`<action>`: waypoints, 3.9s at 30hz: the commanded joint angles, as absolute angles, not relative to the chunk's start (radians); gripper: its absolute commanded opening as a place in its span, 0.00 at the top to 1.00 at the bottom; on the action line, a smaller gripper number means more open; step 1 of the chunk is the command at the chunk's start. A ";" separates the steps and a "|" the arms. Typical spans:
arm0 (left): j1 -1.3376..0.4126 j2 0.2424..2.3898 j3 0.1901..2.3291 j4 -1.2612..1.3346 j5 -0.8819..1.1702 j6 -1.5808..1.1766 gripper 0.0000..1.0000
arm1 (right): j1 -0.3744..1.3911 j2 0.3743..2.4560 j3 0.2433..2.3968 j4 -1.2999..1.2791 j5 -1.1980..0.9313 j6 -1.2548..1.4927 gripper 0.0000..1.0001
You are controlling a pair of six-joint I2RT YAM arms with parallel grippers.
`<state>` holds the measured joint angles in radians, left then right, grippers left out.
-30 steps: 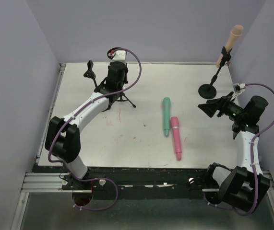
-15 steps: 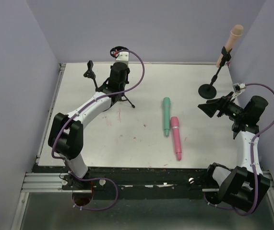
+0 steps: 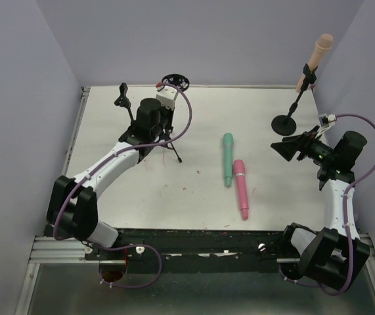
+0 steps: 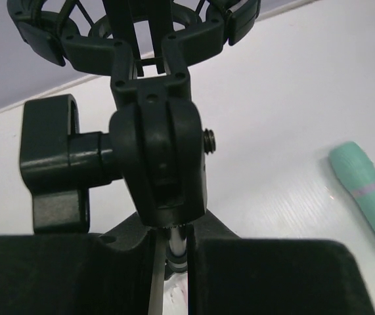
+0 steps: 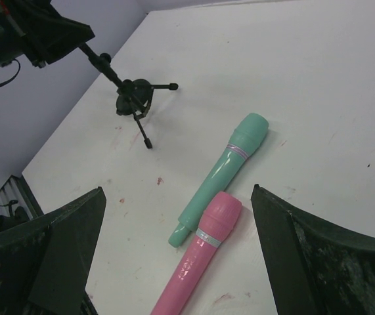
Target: Attach the microphones to the stand
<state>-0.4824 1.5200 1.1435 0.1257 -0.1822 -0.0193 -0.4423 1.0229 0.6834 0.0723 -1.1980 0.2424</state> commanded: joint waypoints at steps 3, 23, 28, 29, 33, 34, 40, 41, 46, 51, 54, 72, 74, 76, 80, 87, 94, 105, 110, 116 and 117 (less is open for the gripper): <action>-0.477 1.336 1.065 0.175 0.409 0.026 1.00 | -0.446 1.028 0.713 0.058 -1.227 0.230 0.00; -0.580 1.223 0.767 0.451 0.678 0.074 1.00 | -0.446 1.028 0.704 0.063 -1.238 0.221 0.00; -0.597 1.233 0.752 0.423 0.612 0.077 0.89 | -0.446 1.037 0.700 0.066 -1.244 0.222 0.00; -0.600 1.230 0.747 0.429 0.595 0.068 0.81 | -0.446 1.038 0.699 0.067 -1.244 0.222 0.00; -0.600 1.207 0.726 0.445 0.543 0.025 0.61 | -0.448 1.046 0.698 0.067 -1.246 0.222 0.00; -0.601 1.198 0.724 0.439 0.531 0.017 0.58 | -0.446 1.046 0.698 0.069 -1.246 0.222 0.00; -0.601 1.123 0.718 0.373 0.463 0.006 0.46 | -0.446 1.051 0.695 0.072 -1.246 0.224 0.00; -0.601 1.103 0.713 0.358 0.450 0.006 0.45 | -0.446 1.051 0.695 0.074 -1.246 0.221 0.00; -0.600 0.964 0.666 0.293 0.364 -0.049 0.30 | -0.448 1.049 0.696 0.060 -1.243 0.195 0.00; -0.594 0.743 0.611 0.189 0.189 -0.159 0.01 | -0.446 1.057 0.727 -0.035 -1.258 0.106 0.00; -0.591 0.629 0.629 0.068 0.198 -0.186 0.01 | -0.446 1.078 0.747 -0.105 -1.290 0.040 0.00; -0.586 0.400 0.638 -0.313 0.101 -0.069 0.01 | 0.057 1.256 0.851 -0.484 -0.576 -0.255 0.01; -0.584 0.385 0.623 -0.295 0.107 -0.064 0.02 | 0.099 1.290 0.833 -0.434 -0.534 -0.198 0.01; -0.583 0.380 0.621 -0.296 0.109 -0.063 0.02 | 0.144 1.331 0.827 -0.404 -0.484 -0.161 0.02; -0.580 0.374 0.620 -0.302 0.107 -0.058 0.02 | 0.184 1.429 0.845 -0.364 -0.378 -0.075 0.00; -0.575 0.354 0.615 -0.301 0.104 -0.055 0.02 | 0.222 1.517 0.865 -0.328 -0.291 0.031 0.00; -0.572 0.354 0.615 -0.296 0.117 -0.058 0.02 | 0.239 1.566 0.871 -0.321 -0.190 0.031 0.01; -0.569 0.351 0.614 -0.298 0.115 -0.058 0.02 | 0.239 1.594 0.907 -0.334 -0.087 0.043 0.18; -0.569 0.353 0.615 -0.296 0.117 -0.058 0.02 | 0.239 1.608 0.905 -0.328 -0.068 0.060 0.13; -0.568 0.345 0.612 -0.301 0.112 -0.058 0.02 | 0.238 1.628 0.913 -0.342 -0.084 0.075 0.11; -0.568 0.344 0.611 -0.299 0.113 -0.058 0.02 | 0.238 1.631 0.913 -0.344 -0.087 0.077 0.12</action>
